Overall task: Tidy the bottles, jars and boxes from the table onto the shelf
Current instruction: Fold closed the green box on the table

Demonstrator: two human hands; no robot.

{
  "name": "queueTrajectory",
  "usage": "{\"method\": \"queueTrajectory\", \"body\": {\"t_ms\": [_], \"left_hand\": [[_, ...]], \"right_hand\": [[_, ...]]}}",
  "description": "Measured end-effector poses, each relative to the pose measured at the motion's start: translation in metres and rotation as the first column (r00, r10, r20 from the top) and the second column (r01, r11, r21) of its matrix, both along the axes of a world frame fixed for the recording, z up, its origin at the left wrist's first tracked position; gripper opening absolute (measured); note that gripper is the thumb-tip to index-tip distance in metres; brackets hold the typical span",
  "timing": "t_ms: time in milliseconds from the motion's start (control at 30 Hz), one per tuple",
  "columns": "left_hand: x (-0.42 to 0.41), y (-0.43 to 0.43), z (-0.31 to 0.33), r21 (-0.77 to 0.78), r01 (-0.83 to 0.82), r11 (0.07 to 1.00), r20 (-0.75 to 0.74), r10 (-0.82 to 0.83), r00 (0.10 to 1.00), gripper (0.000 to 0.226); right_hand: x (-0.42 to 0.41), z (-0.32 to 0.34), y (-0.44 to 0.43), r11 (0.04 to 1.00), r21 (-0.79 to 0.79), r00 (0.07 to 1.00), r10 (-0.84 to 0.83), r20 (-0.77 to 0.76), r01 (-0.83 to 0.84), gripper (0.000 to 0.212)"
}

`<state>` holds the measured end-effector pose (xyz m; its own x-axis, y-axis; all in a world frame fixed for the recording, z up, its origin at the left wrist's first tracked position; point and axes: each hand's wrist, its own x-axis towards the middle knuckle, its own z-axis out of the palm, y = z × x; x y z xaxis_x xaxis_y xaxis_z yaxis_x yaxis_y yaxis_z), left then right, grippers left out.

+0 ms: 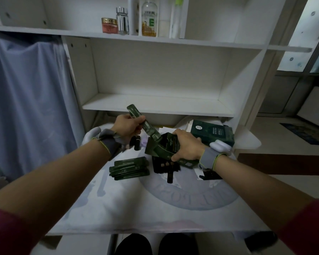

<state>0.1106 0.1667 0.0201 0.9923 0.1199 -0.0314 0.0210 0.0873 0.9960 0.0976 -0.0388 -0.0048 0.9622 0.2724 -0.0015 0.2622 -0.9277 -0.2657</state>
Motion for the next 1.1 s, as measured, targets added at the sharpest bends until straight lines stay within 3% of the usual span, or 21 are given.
{"method": "queueTrajectory", "body": {"t_ms": [100, 333, 567, 733, 833, 1100], "left_hand": [[-0.001, -0.004, -0.005, -0.067, -0.089, 0.994, 0.035, 0.091, 0.995, 0.018], [0.0, 0.0, -0.005, -0.083, -0.21, 0.974, 0.065, 0.216, 0.974, 0.018], [-0.005, -0.001, 0.002, -0.205, -0.145, 0.968, 0.07, 0.162, 0.984, 0.014], [-0.014, -0.007, -0.001, -0.007, -0.122, 0.992, 0.13, 0.122, 0.984, 0.006], [-0.022, -0.012, -0.002, 0.103, -0.11, 0.989, 0.15, 0.094, 0.984, 0.014], [-0.029, -0.021, -0.001, 0.301, -0.005, 0.954, 0.092, -0.024, 0.995, 0.019]], "right_hand": [[-0.006, 0.0, 0.001, 0.999, 0.048, 0.999, 0.022, 0.04, -0.024, 0.089], [-0.011, 0.001, 0.0, 0.996, 0.009, 0.989, 0.085, 0.122, -0.087, 0.08], [-0.01, 0.0, 0.003, 0.997, 0.008, 0.985, 0.074, 0.156, -0.076, 0.106], [-0.008, -0.003, 0.006, 0.996, 0.022, 0.98, 0.082, 0.182, -0.087, 0.111], [-0.007, -0.003, 0.007, 0.995, 0.056, 0.98, 0.075, 0.185, -0.087, 0.111], [-0.005, -0.003, 0.009, 0.988, 0.143, 0.981, 0.036, 0.193, -0.064, 0.11]]}}
